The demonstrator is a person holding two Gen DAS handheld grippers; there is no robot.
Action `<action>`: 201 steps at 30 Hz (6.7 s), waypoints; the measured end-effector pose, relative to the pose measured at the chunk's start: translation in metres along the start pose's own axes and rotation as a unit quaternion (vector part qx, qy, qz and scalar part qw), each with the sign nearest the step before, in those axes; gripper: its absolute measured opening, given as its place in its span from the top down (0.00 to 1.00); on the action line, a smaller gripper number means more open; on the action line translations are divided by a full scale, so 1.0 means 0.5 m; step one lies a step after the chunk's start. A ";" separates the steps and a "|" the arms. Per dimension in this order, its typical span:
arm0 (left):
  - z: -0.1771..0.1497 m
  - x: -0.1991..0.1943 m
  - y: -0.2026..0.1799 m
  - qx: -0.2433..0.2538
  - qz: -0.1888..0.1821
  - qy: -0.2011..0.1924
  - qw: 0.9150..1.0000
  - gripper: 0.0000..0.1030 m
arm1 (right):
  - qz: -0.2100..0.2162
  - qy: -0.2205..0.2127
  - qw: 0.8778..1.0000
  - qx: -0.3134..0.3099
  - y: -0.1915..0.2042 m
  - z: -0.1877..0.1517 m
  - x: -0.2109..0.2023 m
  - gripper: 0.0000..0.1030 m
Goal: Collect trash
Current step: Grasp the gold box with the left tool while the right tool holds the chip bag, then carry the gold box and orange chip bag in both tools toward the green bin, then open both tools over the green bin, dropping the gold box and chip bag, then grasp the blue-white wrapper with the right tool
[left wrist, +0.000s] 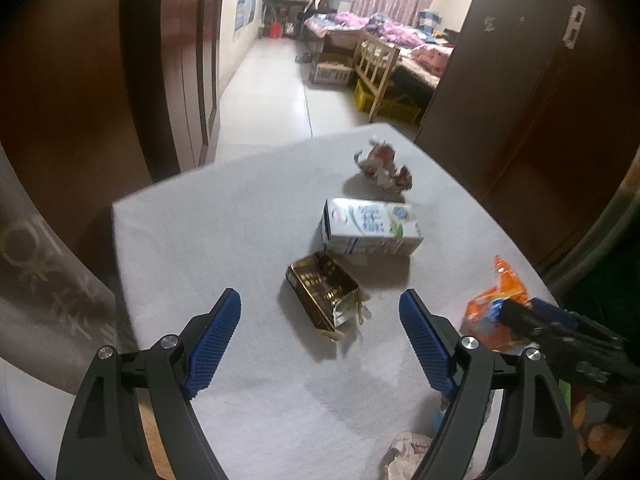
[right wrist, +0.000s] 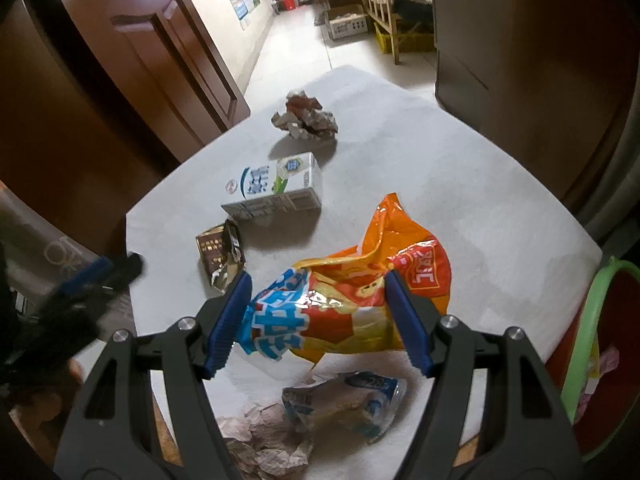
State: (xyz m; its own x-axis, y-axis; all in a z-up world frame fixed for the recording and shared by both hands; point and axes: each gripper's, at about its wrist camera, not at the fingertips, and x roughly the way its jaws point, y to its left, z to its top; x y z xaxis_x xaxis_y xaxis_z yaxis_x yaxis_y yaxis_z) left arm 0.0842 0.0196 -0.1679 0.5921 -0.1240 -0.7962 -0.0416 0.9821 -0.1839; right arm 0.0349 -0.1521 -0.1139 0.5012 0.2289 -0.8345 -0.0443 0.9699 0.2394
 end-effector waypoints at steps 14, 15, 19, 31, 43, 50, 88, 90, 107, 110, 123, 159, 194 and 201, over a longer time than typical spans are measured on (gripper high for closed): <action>0.006 0.211 -0.020 -0.023 0.042 0.077 0.996 0.26 | 0.004 -0.027 1.000 0.015 -0.023 0.007 -0.058 0.35; 0.006 0.222 -0.019 -0.028 0.040 0.086 0.995 0.29 | 0.005 -0.028 0.999 0.018 -0.025 0.008 -0.061 0.35; -0.001 0.228 -0.029 -0.028 0.033 0.083 0.996 0.42 | 0.005 -0.034 0.999 0.021 -0.028 0.010 -0.071 0.35; -0.005 0.124 -0.010 -0.009 0.012 0.056 0.998 0.58 | -0.016 -0.015 1.000 -0.017 -0.032 -0.007 0.013 0.34; 0.039 -0.062 -0.020 0.002 -0.021 -0.037 0.999 0.56 | 0.000 0.021 1.000 0.013 -0.072 -0.027 0.091 0.10; 0.042 -0.071 -0.036 0.006 -0.030 -0.039 0.999 0.55 | -0.021 0.049 0.999 0.014 -0.076 -0.026 0.123 0.05; 0.028 -0.250 -0.175 0.098 -0.064 -0.139 0.983 0.55 | 0.061 -0.171 0.982 0.046 -0.063 -0.025 -0.311 0.33; 0.025 -0.254 -0.190 0.108 -0.064 -0.139 0.982 0.55 | 0.064 -0.175 0.981 0.057 -0.078 -0.035 -0.319 0.33; -0.003 -0.263 -0.362 0.163 -0.113 -0.123 0.972 0.55 | 0.092 -0.205 0.962 0.158 -0.244 -0.088 -0.371 0.33; -0.007 -0.258 -0.392 0.169 -0.123 -0.122 0.970 0.54 | 0.088 -0.213 0.958 0.172 -0.270 -0.095 -0.381 0.33; -0.049 -0.214 -0.531 0.211 -0.177 -0.096 0.957 0.54 | 0.071 -0.230 0.938 0.250 -0.412 -0.155 -0.406 0.33; -0.091 -0.174 -0.682 0.261 -0.277 -0.044 0.924 0.22 | -0.044 -0.216 0.908 0.357 -0.540 -0.263 -0.409 0.14; -0.198 -0.069 -0.066 0.101 -0.051 -0.032 0.993 0.20 | -0.058 -0.008 0.997 0.047 -0.043 -0.208 0.001 0.10; -0.181 -0.077 -0.027 0.073 -0.024 -0.043 0.996 0.20 | -0.069 0.040 0.996 0.042 -0.041 -0.221 0.072 0.10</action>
State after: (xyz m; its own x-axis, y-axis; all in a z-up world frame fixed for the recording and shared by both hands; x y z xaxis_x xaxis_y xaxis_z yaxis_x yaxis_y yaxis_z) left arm -0.0111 -0.0020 -0.1869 0.6578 -0.1647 -0.7350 0.1027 0.9863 -0.1291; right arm -0.0417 -0.1542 -0.2039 0.4266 0.1035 -0.8985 0.0949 0.9828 0.1583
